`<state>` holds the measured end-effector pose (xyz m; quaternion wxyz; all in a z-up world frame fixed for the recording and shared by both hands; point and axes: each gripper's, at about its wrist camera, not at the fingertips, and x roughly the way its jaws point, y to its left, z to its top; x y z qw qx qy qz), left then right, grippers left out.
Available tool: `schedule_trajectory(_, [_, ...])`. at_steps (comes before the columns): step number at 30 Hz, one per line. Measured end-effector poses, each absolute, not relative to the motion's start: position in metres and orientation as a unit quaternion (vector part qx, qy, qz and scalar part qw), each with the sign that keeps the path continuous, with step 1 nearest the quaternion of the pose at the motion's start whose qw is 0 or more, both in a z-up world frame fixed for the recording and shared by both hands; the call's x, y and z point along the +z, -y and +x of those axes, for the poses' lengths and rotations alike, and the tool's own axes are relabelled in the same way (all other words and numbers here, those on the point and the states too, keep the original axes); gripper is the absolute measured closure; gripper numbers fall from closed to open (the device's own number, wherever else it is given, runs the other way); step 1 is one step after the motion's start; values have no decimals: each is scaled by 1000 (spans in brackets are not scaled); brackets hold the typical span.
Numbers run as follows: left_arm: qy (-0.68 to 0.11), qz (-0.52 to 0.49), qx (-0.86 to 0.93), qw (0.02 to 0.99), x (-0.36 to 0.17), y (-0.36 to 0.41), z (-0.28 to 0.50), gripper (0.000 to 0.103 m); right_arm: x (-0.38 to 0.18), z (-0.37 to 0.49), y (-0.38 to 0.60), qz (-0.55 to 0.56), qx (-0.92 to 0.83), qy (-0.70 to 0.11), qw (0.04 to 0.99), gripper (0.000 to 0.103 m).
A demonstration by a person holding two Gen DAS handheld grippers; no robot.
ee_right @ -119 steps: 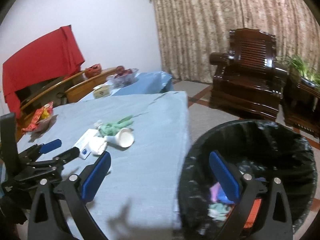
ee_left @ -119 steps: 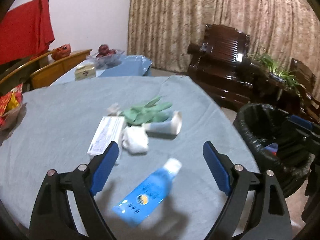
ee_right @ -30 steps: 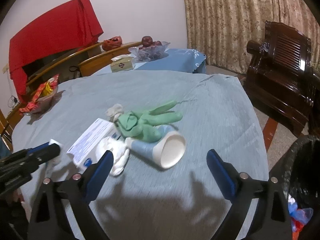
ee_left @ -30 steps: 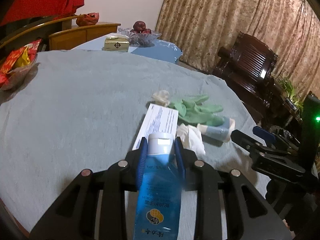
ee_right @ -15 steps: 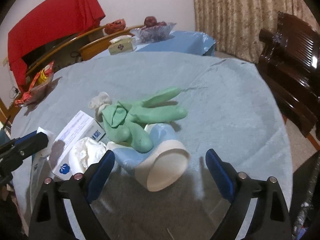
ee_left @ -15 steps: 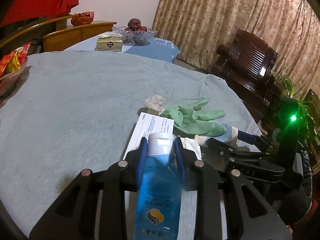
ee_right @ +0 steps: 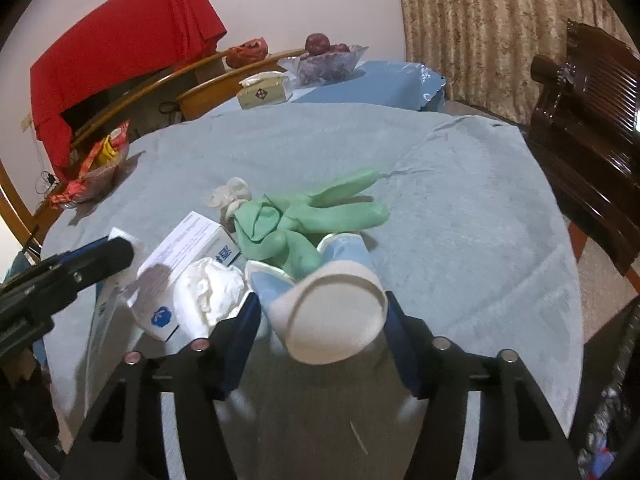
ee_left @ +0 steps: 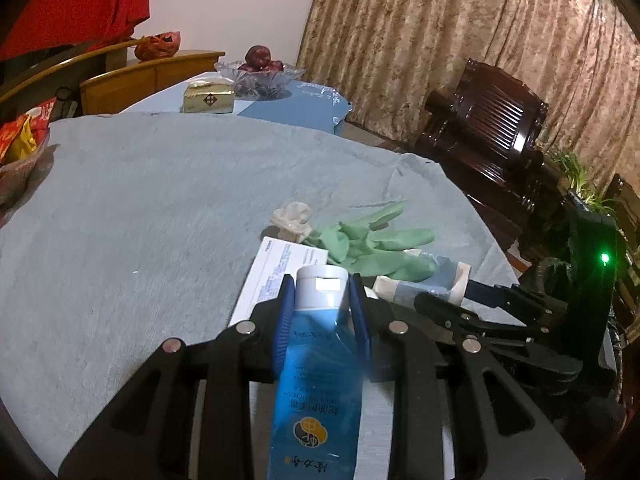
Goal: Collect trash
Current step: 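Carry the lotion bottle and paper cup over the trash bin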
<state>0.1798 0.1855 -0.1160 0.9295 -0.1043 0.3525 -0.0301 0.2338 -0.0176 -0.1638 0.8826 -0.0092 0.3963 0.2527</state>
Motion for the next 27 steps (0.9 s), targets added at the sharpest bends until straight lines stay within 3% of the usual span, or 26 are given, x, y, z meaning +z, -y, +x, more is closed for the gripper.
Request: schedule_trajectory(27, [-324, -80, -136, 933, -73, -79, 164, 76, -83, 148, 147, 38, 164, -305, 937, 48])
